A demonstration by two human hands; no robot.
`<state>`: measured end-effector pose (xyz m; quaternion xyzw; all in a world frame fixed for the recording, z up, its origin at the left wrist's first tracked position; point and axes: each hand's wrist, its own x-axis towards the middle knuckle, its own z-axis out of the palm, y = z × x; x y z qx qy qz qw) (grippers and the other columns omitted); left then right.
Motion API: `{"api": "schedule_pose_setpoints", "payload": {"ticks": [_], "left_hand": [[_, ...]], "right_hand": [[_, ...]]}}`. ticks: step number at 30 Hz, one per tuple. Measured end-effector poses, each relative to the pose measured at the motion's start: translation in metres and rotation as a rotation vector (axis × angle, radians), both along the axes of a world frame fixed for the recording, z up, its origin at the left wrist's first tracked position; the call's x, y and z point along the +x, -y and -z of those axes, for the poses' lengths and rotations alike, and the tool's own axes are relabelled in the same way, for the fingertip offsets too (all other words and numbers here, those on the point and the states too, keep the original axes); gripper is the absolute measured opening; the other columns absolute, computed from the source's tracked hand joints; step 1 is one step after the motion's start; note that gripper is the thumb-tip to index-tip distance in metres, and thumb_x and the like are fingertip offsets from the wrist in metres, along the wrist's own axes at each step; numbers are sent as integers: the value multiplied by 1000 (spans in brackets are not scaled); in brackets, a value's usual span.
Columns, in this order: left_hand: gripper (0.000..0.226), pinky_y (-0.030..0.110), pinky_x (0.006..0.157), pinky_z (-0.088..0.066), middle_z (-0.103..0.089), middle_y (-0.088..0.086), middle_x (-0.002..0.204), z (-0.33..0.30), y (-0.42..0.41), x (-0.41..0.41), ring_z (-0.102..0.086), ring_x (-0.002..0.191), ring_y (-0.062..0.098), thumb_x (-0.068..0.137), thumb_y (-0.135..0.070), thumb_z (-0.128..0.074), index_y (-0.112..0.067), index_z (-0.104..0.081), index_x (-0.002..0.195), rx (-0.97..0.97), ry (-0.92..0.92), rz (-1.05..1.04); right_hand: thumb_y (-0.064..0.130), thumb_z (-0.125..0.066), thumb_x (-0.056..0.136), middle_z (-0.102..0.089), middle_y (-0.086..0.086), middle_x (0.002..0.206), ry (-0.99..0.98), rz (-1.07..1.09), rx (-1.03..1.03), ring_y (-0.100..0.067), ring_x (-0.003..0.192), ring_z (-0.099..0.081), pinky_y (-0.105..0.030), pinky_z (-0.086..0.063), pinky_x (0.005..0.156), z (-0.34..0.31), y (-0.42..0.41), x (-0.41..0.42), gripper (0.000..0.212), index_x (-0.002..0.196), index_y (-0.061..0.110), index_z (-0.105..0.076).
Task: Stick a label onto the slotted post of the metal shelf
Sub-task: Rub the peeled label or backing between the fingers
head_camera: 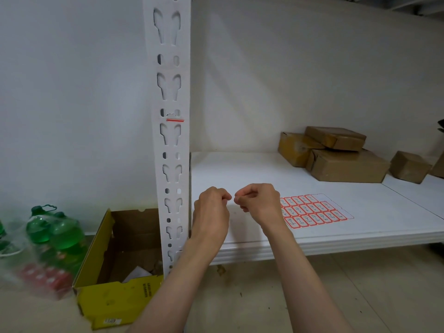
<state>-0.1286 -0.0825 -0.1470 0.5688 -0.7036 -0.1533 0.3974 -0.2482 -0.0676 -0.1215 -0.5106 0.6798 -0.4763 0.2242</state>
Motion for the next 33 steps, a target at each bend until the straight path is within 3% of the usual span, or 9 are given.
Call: {"api": "schedule_pose_setpoints", "payload": {"ticks": [5,8,11,16,23,28,33], "left_hand": [[27,29,79,-53,-62,2,111,-2,-1,-1,-62,92,18,99,1,-47,-15,-67,106,-54,4,-6],[23,33,79,-55,-60,2,108,-4,-2,0,-62,88,19,100,-2,-45,-14,-65,103,-62,-7,-3],[15,26,69,-49,-60,1,101,-6,-4,1,-60,83,16,100,-9,-50,-15,-64,96,-60,3,19],[10,15,56,-37,-58,0,90,-7,-5,1,-58,72,12,91,-14,-64,-16,-63,81,-3,1,18],[5,21,67,-44,-63,-8,84,-4,-3,0,-63,78,12,84,-15,-75,-19,-76,86,29,1,49],[2,26,74,-53,-73,-5,83,-2,-2,1,-66,77,12,83,-15,-80,-17,-80,83,71,-4,70],[23,34,71,-58,-69,0,72,-5,-5,-2,-65,66,18,88,-35,-75,-15,-76,77,38,6,83]], "right_hand": [[-7,-69,86,-75,-9,81,0,3,15,-18,73,-73,-27,-62,75,1,1,-1,18,91,8,-77],[-4,-74,84,-74,-5,77,-7,24,10,-12,68,-69,-18,-55,65,-1,1,-1,15,89,11,-76],[3,-77,83,-72,-1,76,8,42,-18,-8,66,-64,-19,-53,66,-1,2,-1,10,84,13,-75],[6,-75,86,-73,-3,81,44,61,-50,-16,76,-67,-37,-60,82,-3,2,-3,10,84,16,-73],[5,-73,86,-72,-2,81,81,41,-38,-15,73,-67,-37,-60,82,-5,1,-2,12,82,16,-73],[2,-65,89,-71,-7,81,217,15,-42,-15,68,-67,-26,-61,67,-6,-1,-2,13,86,12,-73],[-6,-55,93,-72,-13,80,361,-35,-60,-19,69,-72,-29,-62,68,-6,-3,-4,21,91,7,-72]]}}
